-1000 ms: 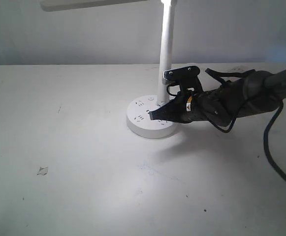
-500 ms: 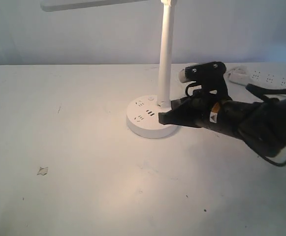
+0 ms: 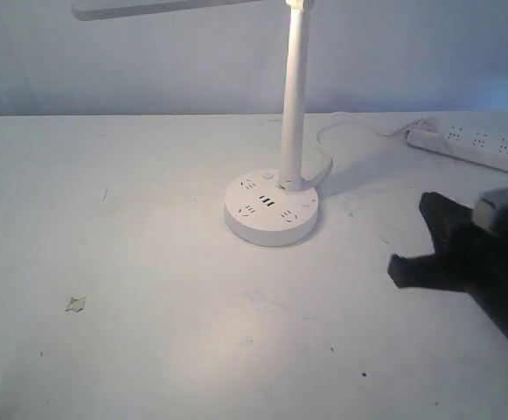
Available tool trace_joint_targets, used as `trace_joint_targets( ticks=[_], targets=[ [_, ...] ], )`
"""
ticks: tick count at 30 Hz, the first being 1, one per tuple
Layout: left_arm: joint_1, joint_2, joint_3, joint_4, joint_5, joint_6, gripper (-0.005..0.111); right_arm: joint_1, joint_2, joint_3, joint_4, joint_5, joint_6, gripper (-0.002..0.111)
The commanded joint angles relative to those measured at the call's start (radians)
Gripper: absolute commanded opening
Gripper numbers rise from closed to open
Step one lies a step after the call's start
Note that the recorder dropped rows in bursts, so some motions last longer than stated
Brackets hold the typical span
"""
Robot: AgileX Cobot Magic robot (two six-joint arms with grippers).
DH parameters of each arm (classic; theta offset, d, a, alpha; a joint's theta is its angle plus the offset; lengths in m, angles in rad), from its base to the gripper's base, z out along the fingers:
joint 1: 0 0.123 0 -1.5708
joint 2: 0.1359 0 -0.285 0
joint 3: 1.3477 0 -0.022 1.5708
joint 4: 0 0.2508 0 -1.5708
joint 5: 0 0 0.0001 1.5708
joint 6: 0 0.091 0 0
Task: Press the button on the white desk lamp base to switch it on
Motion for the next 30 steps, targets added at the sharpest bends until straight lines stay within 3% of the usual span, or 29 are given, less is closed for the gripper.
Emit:
trace_joint_targets(
  ticks=[1,14,19,25,30],
  targets=[
    [0.000,-0.003,0.002,-0.003,0.001,0.000,0.000,0.000,-0.127,0.129,0.015,-0.048,-0.017,0.000],
    [0.000,-0.003,0.002,-0.003,0.001,0.000,0.000,0.000,-0.677,0.129,0.003,0.012,-0.017,0.000],
    [0.000,-0.003,0.002,-0.003,0.001,0.000,0.000,0.000,-0.960,0.129,0.000,0.225,-0.081,0.000],
    [0.000,-0.003,0.002,-0.003,0.001,0.000,0.000,0.000,-1.398,0.129,0.003,0.626,-0.135,0.000],
    [0.000,-0.003,0.002,-0.010,0.003,0.000,0.000,-0.001,-1.430,0.129,0.014,0.751,-0.145,0.000]
  ],
)
